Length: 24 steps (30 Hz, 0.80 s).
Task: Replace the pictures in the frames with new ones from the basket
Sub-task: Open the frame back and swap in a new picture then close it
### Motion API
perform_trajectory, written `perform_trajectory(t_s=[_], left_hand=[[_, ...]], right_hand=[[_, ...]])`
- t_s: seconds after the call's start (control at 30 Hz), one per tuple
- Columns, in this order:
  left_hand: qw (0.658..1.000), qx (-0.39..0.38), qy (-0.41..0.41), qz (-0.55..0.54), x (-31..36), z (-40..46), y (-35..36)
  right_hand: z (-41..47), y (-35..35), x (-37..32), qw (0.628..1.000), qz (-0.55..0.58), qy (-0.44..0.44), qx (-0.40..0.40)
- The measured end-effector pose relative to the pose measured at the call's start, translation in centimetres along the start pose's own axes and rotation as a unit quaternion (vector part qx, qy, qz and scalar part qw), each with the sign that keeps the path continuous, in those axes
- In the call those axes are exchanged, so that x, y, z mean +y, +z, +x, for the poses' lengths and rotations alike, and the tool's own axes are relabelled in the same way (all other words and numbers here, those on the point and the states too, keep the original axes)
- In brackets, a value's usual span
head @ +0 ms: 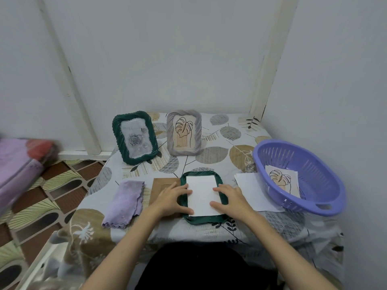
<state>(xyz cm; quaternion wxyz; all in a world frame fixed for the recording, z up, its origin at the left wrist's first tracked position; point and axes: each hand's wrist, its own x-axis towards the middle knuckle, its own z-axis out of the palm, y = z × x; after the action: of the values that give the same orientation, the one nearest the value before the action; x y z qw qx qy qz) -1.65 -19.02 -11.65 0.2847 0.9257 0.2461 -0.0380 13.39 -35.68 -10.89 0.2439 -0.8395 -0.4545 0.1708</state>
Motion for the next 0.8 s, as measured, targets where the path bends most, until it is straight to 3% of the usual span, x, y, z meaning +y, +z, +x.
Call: perform_trajectory(t_s=[0.47,0.7,0.8], left_hand=[[1.0,-0.02,0.002,-0.008,0.08,0.23,-0.08],[1.0,-0.005,0.002,-0.018,-0.23,0.04,0.02],[1.0,-0.007,0.001,-0.015,-0.17,-0.03,-0.04]], right_hand=[[0.18,0.51,0.44,0.999,-0.034,0.001,-0.032],[0.65,0.8,0.7,0.994,0.099,0.041,-0.004],[0.71,0.97,0.68,0.994,0.105,0.041,0.001]])
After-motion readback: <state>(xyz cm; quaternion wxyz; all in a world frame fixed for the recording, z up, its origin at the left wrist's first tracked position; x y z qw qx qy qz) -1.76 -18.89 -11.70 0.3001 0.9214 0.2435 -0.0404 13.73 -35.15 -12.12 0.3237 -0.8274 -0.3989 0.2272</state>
